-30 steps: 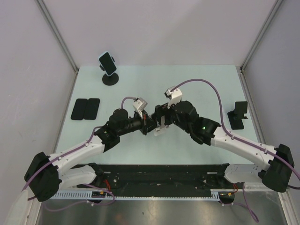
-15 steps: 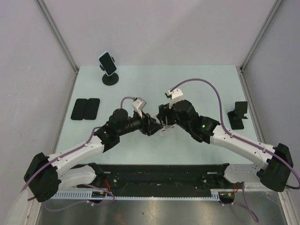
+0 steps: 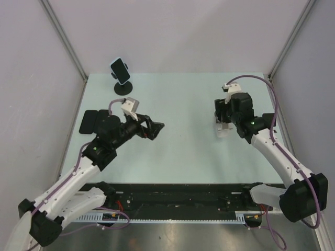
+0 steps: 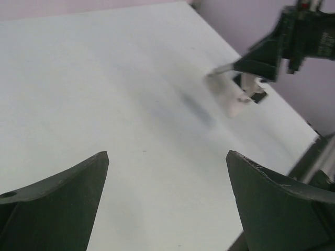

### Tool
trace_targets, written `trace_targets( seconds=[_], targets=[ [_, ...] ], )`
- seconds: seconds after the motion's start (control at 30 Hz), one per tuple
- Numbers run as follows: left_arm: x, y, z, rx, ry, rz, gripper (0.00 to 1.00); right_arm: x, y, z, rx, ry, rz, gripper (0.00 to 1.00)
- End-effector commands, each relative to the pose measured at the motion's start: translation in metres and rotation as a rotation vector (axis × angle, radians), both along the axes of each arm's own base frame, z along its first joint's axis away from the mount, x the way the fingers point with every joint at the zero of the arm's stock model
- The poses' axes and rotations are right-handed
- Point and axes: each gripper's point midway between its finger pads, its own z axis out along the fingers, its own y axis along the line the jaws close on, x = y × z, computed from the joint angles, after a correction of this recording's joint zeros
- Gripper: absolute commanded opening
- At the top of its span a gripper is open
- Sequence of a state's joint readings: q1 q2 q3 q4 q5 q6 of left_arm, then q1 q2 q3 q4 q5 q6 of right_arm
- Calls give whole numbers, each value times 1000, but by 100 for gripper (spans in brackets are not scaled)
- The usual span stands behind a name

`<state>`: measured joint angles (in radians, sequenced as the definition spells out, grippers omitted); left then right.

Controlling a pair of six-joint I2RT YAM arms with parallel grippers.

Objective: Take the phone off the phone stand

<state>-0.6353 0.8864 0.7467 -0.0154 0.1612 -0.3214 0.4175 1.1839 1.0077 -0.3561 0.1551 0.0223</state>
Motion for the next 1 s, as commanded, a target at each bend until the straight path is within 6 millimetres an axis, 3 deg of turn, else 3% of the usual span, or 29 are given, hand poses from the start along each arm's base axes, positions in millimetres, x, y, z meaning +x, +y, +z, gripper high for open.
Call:
trace_targets(
  seconds=[0.0, 0.13, 0.17, 0.37, 0.4, 0.63, 0.97],
  targets=[
    [17, 58, 16, 80, -80, 177, 100, 20, -36, -1, -65, -4, 2, 10],
    [27, 90, 6, 210, -109, 313, 100, 33, -66, -19, -87, 38, -30, 9],
    [29, 93, 3, 221, -109, 329, 100, 38, -84, -21, -85, 42, -79, 9],
    [32, 105, -9, 280, -103, 382, 100, 49, -116, -48, -57, 100, -122, 8],
    [32, 107, -10, 292, -106, 390, 100, 49, -130, -53, -56, 110, -154, 8],
    [32, 112, -13, 338, -118, 417, 100, 49, -147, -77, -61, 129, -174, 8],
    [27, 111, -10, 345, -137, 405, 100, 45, -154, -90, -77, 139, -141, 10]
  ],
)
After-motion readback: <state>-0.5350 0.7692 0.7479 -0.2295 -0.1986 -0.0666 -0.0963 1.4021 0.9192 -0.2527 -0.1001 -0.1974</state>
